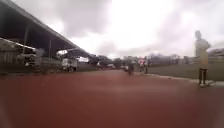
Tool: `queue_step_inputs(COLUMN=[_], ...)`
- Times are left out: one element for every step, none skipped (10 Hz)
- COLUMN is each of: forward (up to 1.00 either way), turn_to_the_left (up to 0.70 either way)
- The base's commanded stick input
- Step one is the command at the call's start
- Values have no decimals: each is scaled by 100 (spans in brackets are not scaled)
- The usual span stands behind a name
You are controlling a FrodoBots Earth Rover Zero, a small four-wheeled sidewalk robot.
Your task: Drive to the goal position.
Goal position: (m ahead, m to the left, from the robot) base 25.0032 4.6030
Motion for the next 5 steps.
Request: queue_step_inputs(forward=[50,50,50,50,50], turn_to_the_left=[2,2,2,2,2])
